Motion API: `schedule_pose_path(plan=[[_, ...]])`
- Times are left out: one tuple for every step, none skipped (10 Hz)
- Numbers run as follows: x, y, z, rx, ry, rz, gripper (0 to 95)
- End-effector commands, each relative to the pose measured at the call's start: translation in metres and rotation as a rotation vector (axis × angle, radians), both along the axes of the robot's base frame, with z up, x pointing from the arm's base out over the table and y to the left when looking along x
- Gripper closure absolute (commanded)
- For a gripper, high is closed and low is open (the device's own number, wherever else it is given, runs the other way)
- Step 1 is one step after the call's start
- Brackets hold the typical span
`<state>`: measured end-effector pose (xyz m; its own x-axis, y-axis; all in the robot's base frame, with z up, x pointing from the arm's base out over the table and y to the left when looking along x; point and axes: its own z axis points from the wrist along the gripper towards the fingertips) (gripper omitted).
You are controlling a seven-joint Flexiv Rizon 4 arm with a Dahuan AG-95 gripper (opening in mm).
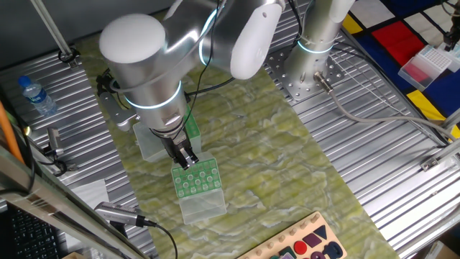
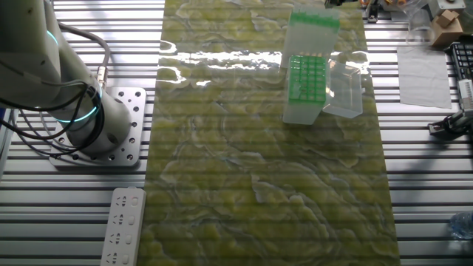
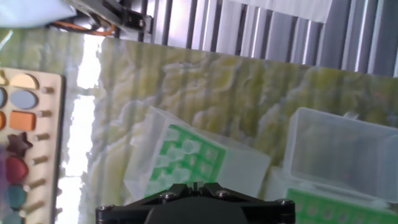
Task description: Transfer all large pipette tips from one holder to another
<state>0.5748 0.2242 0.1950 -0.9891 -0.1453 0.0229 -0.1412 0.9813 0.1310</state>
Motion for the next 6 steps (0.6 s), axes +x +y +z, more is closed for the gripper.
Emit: schedule_pose_path(plan=[[0.002, -0.001, -0.005, 0.012, -0.015, 0.011, 95.0], [0.002, -0.003, -0.008, 0.016, -0.025, 0.016, 95.0], [0.003, -0.003, -0.01, 0.02, -0.029, 0.015, 95.0], [0.003, -0.003, -0.012, 0.02, -0.03, 0.014, 95.0], [0.003, -0.003, -0.013, 0.021, -0.034, 0.013, 95.0], [0.003, -0.002, -0.016, 0.022, -0.037, 0.01, 95.0]])
